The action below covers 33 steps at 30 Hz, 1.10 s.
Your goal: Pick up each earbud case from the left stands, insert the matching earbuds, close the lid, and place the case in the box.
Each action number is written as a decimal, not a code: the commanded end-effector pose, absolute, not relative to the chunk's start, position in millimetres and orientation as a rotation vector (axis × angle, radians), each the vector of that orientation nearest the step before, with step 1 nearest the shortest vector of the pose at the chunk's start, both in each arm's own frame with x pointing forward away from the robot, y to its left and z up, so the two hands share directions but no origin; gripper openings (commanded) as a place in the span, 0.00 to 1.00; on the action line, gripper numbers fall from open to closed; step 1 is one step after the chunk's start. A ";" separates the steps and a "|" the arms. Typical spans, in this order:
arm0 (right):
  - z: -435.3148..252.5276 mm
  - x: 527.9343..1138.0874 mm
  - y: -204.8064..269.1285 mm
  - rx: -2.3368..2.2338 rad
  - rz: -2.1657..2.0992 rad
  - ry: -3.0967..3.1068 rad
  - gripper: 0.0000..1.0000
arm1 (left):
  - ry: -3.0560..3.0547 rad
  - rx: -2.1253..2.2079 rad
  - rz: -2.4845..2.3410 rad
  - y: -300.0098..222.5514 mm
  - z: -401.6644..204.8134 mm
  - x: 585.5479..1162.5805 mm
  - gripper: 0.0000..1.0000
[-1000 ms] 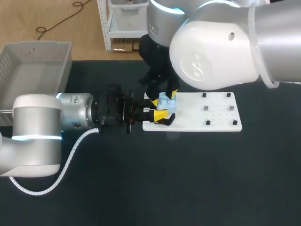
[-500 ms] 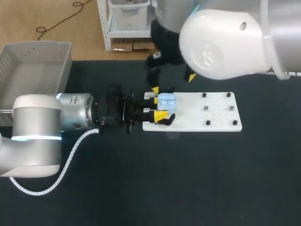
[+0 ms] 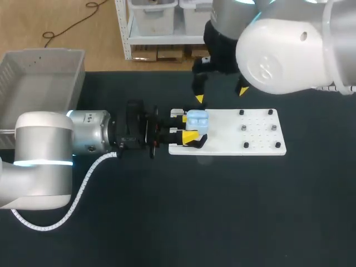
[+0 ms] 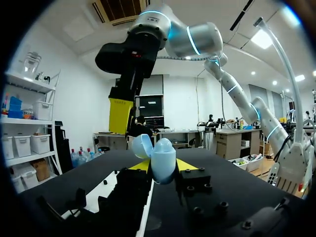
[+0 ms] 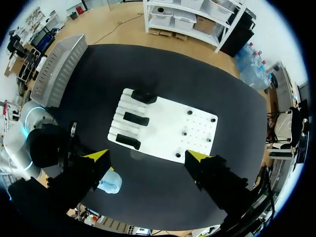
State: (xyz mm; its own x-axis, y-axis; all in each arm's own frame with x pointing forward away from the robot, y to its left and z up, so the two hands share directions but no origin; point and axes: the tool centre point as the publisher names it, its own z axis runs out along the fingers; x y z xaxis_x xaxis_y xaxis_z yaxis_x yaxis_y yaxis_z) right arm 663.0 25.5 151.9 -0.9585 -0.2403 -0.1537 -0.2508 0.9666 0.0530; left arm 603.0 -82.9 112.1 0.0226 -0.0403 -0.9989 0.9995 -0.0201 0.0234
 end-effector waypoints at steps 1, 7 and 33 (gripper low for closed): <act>145.4 666.9 25.0 -0.377 0.122 2.981 1.00 | 1.153 1.202 -1.220 -82.9 112.0 601.5 0.00; 134.5 664.1 27.8 -0.395 0.151 3.006 1.00 | 1.153 1.202 -1.220 -82.9 112.0 601.5 0.00; 144.8 634.3 19.9 -0.320 0.132 2.942 1.00 | 1.153 1.202 -1.220 -82.9 112.0 601.5 0.00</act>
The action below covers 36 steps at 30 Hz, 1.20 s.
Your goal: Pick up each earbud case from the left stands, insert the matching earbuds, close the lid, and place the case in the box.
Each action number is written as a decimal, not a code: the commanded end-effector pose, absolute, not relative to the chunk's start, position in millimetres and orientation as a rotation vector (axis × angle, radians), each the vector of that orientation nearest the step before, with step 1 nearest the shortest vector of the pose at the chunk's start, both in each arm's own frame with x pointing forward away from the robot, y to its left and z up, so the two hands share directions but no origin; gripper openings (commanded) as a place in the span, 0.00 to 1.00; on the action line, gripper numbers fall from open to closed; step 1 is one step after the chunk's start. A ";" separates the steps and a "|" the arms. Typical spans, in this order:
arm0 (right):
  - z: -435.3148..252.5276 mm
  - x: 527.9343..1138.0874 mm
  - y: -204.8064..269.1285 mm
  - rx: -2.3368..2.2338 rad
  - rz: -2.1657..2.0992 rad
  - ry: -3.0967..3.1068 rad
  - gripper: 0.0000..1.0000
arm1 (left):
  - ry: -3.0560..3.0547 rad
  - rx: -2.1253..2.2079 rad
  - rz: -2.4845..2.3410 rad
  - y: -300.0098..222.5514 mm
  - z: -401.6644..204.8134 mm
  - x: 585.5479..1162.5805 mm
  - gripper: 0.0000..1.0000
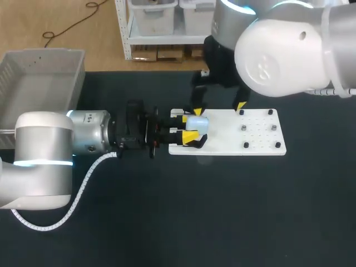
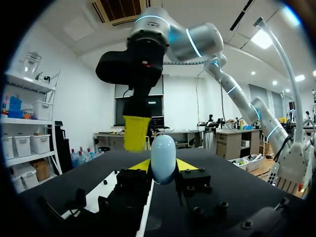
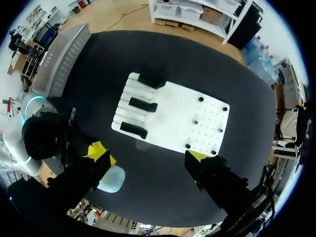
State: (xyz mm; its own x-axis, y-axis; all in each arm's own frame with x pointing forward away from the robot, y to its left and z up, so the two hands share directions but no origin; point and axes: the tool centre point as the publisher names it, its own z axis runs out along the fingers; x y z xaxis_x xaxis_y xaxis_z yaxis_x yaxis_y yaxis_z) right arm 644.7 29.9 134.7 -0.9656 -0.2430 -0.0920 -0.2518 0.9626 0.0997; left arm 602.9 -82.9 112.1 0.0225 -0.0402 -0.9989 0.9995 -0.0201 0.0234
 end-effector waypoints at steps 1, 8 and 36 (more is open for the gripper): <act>147.8 634.3 17.9 -0.315 0.126 2.926 1.00 | 1.153 1.202 -1.220 -82.9 112.0 601.5 0.00; 175.2 629.2 -5.8 -0.319 0.103 2.812 1.00 | 1.153 1.202 -1.220 -82.9 112.0 601.5 0.00; 181.6 614.8 -44.2 -0.636 0.282 2.646 1.00 | 1.518 0.961 -0.712 3.2 186.0 616.3 0.00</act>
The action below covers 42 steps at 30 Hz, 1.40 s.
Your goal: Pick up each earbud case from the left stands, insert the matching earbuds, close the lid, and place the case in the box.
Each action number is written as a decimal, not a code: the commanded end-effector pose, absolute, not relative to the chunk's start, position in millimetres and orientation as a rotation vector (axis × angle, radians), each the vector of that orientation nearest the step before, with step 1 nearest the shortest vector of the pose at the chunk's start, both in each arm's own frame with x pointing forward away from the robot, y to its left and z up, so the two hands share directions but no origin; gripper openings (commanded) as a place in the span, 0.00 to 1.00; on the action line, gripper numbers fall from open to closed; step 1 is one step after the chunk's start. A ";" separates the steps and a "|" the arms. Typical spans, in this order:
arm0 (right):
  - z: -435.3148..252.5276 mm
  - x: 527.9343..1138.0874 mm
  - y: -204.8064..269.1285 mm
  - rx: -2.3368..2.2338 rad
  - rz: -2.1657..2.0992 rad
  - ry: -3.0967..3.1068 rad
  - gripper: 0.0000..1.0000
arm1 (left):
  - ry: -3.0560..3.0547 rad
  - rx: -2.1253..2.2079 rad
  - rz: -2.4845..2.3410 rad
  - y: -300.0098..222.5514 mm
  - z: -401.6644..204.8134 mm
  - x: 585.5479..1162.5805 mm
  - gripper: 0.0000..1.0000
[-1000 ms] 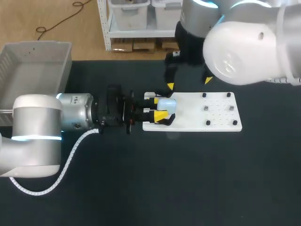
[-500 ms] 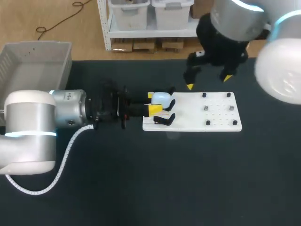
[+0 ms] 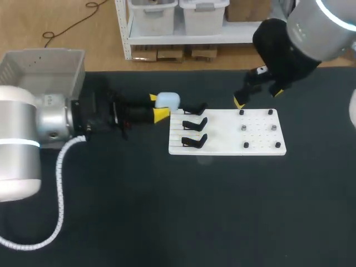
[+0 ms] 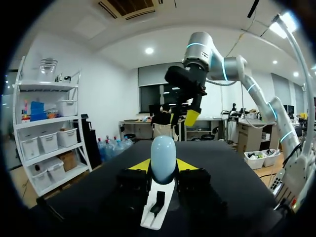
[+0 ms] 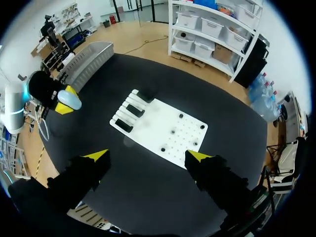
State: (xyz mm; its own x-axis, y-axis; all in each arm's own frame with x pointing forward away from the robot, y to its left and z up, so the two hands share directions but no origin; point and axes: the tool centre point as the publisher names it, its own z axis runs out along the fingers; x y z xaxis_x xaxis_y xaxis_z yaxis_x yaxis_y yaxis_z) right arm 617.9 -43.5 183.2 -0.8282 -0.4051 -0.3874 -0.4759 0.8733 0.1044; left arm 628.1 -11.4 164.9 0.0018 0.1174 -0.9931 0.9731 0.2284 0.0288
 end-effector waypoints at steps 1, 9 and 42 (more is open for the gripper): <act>181.6 614.8 -44.2 -0.636 0.282 2.646 1.00 | 1.538 0.936 -0.685 8.9 189.0 617.3 0.00; 181.6 614.8 -44.2 -0.636 0.282 2.646 1.00 | 1.665 0.777 -0.471 58.4 197.2 630.3 0.00; 181.6 614.8 -44.2 -0.636 0.282 2.646 1.00 | 1.845 0.349 0.026 337.5 149.6 763.4 0.00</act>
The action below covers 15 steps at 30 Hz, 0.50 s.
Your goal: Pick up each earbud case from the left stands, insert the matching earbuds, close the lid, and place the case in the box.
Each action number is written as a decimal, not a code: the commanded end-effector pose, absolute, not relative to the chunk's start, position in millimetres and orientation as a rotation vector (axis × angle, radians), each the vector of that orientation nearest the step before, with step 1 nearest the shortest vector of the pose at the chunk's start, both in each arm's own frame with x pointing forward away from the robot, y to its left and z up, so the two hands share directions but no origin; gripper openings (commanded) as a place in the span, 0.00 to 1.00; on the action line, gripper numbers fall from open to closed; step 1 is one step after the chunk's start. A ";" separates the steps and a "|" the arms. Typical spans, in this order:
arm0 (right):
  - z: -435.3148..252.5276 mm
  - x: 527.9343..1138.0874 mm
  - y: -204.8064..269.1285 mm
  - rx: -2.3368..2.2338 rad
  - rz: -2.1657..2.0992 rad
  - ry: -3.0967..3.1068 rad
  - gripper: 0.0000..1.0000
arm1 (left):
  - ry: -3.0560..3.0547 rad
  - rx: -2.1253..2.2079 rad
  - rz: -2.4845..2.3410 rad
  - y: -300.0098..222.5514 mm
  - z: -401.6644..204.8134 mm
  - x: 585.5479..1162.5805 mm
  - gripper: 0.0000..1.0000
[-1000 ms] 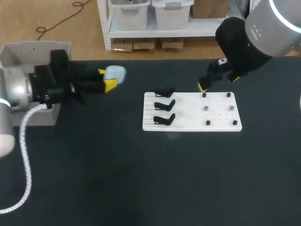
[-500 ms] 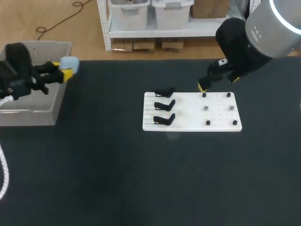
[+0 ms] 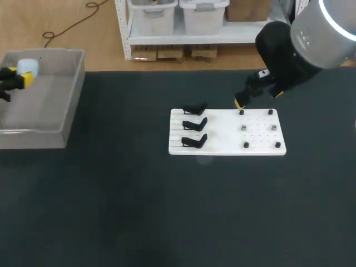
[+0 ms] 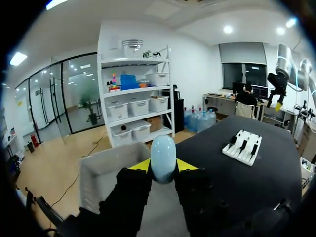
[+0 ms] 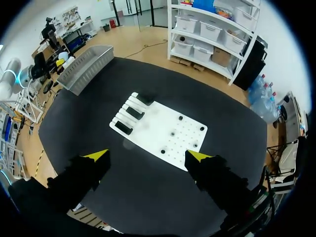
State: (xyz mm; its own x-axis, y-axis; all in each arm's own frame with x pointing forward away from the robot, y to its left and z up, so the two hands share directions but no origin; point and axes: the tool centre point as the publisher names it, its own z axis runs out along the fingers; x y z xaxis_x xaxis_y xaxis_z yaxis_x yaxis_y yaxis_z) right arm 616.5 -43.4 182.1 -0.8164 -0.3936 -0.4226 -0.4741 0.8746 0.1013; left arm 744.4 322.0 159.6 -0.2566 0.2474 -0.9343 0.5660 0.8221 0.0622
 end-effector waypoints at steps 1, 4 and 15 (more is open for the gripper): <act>181.6 614.8 -44.2 -0.636 0.282 2.646 1.00 | 1.848 0.348 0.025 342.8 147.5 768.4 0.00; 181.6 614.8 -44.2 -0.636 0.282 2.646 1.00 | 1.856 0.360 0.026 351.7 142.6 780.0 0.00; 181.6 614.8 -44.2 -0.636 0.282 2.646 1.00 | 1.917 0.374 0.038 369.4 130.2 811.0 0.12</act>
